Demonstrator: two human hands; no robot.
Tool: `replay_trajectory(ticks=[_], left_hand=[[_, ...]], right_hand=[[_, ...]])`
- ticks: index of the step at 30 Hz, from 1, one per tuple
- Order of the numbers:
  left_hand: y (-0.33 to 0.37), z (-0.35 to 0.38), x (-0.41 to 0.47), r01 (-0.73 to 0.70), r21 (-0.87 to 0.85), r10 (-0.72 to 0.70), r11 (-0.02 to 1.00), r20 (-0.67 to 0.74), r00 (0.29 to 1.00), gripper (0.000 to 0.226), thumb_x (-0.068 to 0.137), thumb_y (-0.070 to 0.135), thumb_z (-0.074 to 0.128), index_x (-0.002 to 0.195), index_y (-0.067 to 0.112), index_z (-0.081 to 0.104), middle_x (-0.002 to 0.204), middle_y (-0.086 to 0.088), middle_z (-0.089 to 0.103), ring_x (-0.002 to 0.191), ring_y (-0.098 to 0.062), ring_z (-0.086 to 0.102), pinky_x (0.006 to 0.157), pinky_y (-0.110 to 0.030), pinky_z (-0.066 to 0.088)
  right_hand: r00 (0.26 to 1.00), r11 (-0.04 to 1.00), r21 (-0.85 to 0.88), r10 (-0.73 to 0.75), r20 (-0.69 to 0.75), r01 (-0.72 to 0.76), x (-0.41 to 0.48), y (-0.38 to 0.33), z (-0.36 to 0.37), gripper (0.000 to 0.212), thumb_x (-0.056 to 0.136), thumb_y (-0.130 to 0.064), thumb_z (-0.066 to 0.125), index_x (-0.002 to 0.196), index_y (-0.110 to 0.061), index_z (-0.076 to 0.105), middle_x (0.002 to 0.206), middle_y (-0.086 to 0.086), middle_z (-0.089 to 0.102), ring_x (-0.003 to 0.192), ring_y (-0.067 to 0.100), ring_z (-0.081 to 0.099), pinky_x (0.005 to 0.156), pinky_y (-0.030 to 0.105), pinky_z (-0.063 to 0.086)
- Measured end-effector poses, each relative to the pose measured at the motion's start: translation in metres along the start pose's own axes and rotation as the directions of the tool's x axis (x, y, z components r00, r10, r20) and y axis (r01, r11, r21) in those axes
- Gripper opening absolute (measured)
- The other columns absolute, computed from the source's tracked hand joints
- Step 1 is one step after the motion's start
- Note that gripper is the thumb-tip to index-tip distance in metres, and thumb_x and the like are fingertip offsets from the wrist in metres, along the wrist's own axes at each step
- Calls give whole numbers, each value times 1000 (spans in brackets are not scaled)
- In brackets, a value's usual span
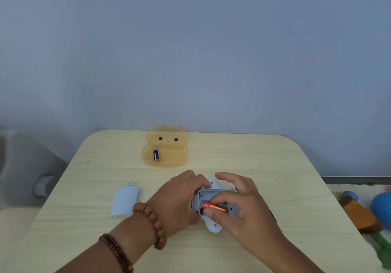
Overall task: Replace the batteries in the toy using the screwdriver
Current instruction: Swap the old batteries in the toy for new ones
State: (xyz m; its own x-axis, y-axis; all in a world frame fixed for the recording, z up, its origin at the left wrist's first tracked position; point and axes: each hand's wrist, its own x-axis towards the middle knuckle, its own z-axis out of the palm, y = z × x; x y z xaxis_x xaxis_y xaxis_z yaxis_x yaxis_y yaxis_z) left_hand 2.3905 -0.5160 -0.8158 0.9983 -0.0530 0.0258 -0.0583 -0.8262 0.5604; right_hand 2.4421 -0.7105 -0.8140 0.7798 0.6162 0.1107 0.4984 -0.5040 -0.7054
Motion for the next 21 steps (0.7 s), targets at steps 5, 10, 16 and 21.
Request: replay_trajectory(ticks=[5,10,16,21], left_hand=[[-3,2,-1,-9,21,9,1000,-2,1000,62,68,24,79,119,38,48,105,15,48,93,-6,51,83,-31,50],[-3,4,-1,-16,6,16,1000,-9,1000,60,68,27,78,119,40,49,105,16,48,92,-4,51,83,-29,50],[-5,4,-3,-20,18,20,1000,-4,1000,62,68,29,78,120,41,46,107,17,49,94,-4,51,84,-28,50],[-5,5,-1,-26,22,26,999,-11,1000,59,67,31,78,117,40,47,104,15,49,91,-6,52,81,-30,51]], right_hand=[[981,965,247,129,-147,-90,3,-8,-17,14,90,-29,72,96,-42,75,75,-3,68,66,5,62,63,15,46],[919,786,516,393,9,-341,20,-9,-27,26,101,-14,54,102,-26,77,59,-7,58,49,9,49,50,26,38],[880,335,849,392,269,-409,41,-12,-47,33,84,-7,71,115,5,68,81,16,68,65,20,64,57,28,58],[951,723,624,283,124,-297,60,-19,-47,58,78,-14,82,132,-6,61,84,9,78,73,21,76,69,30,63]])
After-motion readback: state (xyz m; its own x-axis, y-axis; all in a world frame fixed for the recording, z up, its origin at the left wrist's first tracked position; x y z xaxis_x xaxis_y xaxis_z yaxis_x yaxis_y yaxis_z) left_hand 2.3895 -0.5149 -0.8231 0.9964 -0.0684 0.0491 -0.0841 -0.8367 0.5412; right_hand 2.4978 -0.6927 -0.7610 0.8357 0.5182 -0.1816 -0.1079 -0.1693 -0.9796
